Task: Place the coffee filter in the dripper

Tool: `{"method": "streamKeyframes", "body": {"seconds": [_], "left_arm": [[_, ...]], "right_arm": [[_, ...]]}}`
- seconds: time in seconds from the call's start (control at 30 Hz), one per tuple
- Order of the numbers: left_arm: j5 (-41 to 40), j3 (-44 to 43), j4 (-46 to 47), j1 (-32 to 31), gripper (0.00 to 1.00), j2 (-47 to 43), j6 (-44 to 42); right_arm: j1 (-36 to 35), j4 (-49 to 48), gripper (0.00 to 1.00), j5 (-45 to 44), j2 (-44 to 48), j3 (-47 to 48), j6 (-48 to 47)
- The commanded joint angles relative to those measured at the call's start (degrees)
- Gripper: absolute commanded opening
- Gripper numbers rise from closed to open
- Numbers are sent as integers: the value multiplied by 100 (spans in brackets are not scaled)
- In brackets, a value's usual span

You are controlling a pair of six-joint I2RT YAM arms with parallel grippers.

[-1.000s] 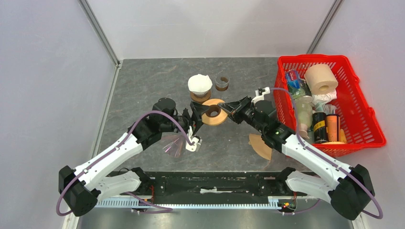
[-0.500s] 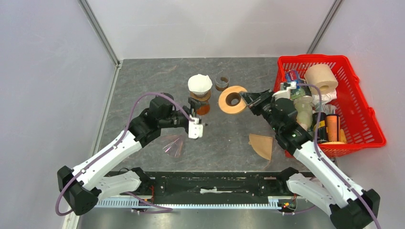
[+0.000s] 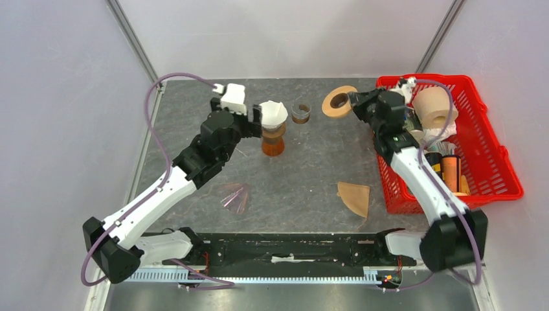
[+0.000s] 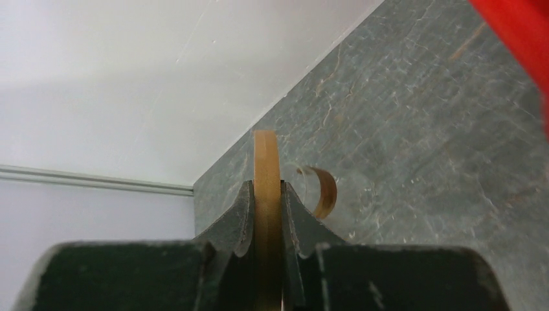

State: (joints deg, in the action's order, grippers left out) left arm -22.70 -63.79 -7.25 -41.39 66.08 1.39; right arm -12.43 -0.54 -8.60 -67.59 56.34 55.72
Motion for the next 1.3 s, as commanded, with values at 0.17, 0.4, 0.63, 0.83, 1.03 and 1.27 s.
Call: {"method": "streamKeyframes", "body": {"seconds": [0.17, 0.4, 0.63, 0.83, 1.03, 1.27], "left_arm": [[-1534, 904, -1334, 1089, 92, -887, 3622], [-1080, 1944, -1833, 1102, 88, -1537, 4615], [-1193, 2429, -2360, 1094, 88, -2150, 4787], [-1238, 2694, -2446, 1099, 89, -2302, 4973], [-1153, 2657, -2512, 1104, 89, -2190, 5016], [-1048, 2678, -2588, 1105, 89, -2292, 5073]], "right_arm": [[60, -1620, 0, 1319, -2565, 1778, -94], [43, -2060, 4, 1860, -3698, 2282, 390], [-27, -2265, 10, 2154, -4079, 2304, 541], [-108, -2335, 11, 2297, -4259, 2282, 695], [-180, -2374, 14, 2236, -4378, 2224, 708], [-181, -2425, 20, 2208, -4474, 2190, 713]]}}
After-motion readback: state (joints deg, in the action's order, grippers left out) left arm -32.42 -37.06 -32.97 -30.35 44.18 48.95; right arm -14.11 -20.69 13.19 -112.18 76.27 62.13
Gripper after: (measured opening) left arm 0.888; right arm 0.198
